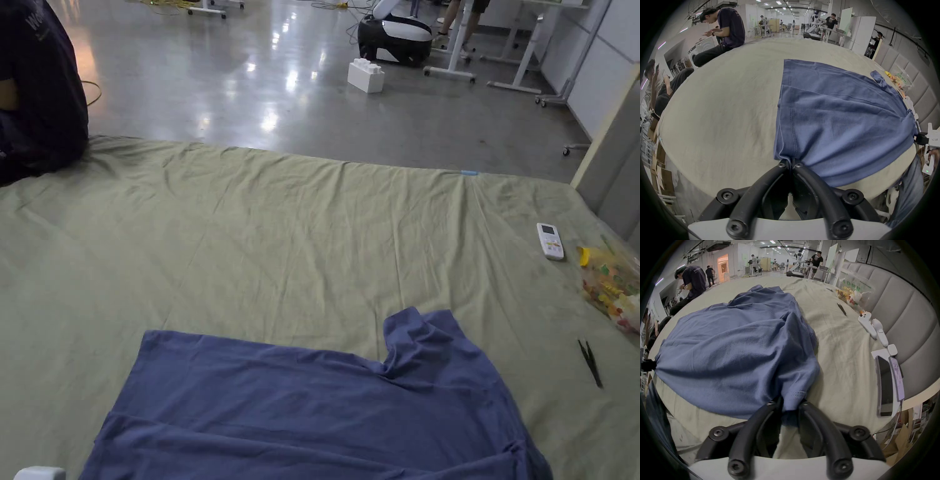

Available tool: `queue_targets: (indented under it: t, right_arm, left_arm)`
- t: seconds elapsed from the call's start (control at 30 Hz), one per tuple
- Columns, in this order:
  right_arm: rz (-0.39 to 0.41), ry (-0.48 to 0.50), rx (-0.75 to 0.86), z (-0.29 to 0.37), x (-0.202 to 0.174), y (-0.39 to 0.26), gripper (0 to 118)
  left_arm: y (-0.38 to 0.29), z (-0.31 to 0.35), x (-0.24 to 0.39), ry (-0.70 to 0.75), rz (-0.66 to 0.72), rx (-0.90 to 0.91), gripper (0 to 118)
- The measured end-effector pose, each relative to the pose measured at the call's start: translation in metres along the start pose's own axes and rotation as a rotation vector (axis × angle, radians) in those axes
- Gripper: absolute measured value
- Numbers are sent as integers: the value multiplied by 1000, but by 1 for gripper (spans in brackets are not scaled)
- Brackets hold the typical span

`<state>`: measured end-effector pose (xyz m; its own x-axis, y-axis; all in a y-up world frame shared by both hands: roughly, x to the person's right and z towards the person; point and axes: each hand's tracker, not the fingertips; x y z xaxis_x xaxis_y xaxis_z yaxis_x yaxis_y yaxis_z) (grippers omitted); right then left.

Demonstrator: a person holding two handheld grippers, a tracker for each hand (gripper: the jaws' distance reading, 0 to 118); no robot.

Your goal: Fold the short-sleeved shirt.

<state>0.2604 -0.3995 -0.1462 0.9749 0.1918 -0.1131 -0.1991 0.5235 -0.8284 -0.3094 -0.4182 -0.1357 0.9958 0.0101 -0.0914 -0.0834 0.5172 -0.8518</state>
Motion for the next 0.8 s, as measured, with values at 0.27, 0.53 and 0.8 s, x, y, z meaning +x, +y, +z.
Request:
queue_targets:
  t: [0.27, 0.53, 0.8]
  right_arm:
    - [-58, -28, 258, 49, 1, 37, 75]
    - [-44, -25, 698, 76, -44, 95, 86]
    - [-175, 9, 988, 98, -75, 134, 23]
  left_arm:
    - [30, 34, 26, 25, -66, 226, 60]
    - [86, 82, 82, 70, -64, 626, 60]
    - [112, 117, 107, 85, -11, 882, 33]
